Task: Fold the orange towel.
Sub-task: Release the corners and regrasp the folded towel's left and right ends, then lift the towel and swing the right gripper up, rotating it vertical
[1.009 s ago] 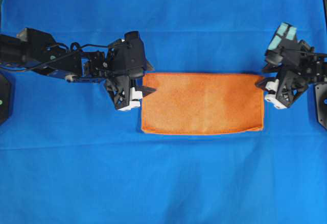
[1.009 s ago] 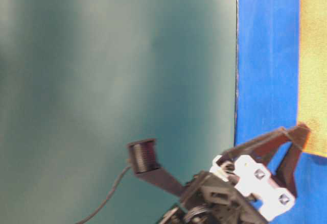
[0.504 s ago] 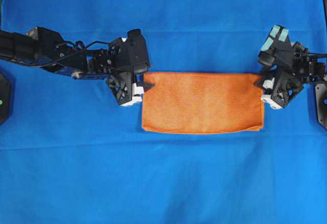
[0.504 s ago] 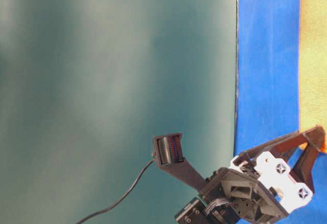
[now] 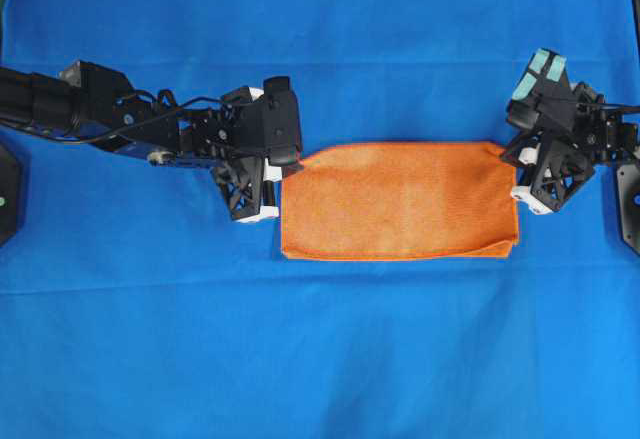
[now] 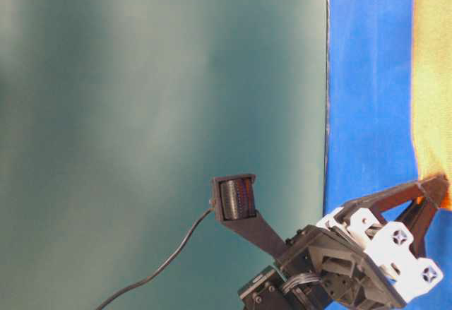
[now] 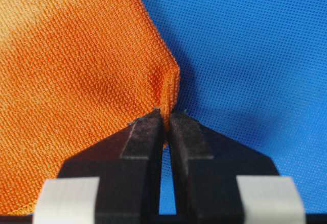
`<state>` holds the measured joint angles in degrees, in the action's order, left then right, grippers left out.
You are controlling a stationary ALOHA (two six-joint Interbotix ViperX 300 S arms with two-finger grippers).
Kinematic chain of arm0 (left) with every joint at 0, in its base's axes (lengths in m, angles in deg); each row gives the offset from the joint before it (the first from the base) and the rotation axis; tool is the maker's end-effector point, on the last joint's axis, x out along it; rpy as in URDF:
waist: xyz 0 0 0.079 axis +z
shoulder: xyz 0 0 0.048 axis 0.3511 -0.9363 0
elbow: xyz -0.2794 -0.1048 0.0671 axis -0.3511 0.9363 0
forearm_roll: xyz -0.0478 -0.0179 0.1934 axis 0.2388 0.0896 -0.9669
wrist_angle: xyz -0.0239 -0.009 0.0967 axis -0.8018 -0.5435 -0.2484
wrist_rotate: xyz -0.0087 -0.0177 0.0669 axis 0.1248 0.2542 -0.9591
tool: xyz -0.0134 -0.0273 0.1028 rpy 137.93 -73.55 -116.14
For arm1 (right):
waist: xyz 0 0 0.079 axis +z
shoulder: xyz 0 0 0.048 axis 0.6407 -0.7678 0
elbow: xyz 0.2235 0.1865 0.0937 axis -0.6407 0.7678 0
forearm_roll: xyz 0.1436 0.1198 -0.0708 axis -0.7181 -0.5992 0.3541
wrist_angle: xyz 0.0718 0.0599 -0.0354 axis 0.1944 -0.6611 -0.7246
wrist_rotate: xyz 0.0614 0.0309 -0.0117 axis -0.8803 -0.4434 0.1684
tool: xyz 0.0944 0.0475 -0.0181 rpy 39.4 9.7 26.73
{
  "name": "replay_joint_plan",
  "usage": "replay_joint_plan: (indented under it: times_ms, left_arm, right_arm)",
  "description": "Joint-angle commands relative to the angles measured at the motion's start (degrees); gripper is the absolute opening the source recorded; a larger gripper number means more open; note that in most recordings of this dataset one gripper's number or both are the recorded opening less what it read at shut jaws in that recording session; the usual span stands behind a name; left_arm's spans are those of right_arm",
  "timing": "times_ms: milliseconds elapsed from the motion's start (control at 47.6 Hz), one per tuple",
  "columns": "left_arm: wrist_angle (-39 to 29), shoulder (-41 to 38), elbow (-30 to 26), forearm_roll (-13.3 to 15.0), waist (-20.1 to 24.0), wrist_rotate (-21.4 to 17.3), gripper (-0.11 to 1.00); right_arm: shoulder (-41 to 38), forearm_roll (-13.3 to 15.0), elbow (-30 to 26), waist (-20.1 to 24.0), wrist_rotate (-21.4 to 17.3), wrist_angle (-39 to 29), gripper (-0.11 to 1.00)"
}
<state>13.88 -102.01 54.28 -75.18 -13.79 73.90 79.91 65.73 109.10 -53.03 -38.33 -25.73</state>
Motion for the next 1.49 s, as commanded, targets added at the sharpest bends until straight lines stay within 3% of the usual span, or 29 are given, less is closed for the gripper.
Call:
replay_joint_plan:
  times_ms: [0, 168, 336, 631, 736, 1093, 1471]
  left_arm:
    - [-0.79, 2.02, -0.97, -0.09, 0.26, 0.00, 0.02]
    - [-5.01, 5.45, -2.46, -0.09, 0.97, 0.00, 0.02]
    - [-8.00, 12.04, -2.99, -0.09, 1.23, 0.00, 0.02]
    - [-8.79, 18.90, -2.29, -0.09, 0.79, 0.62, 0.02]
    - [-8.79, 19.60, -2.20, -0.09, 0.44, 0.79, 0.02]
    - [-7.12, 18.98, -3.16, -0.09, -2.64, 1.58, 0.02]
    - [1.85, 13.10, -9.93, -0.09, -11.87, 1.93, 0.02]
  right_arm:
    - [1.14, 0.18, -0.70, -0.18, 0.00, 0.35, 0.04]
    - [5.10, 0.09, -1.41, -0.18, 0.09, -1.58, 0.04]
    - [13.62, 0.18, -2.81, 0.00, 0.26, -7.65, 0.04]
    - [31.55, 0.18, -4.57, 2.02, 0.18, -16.96, 0.04]
    - [34.63, 0.18, -5.10, 2.64, 0.18, -18.37, 0.04]
    - [30.76, 1.23, -5.01, 2.02, 0.09, -15.12, 0.04]
    - [17.14, 8.17, -10.81, -10.81, 0.09, -5.27, 0.04]
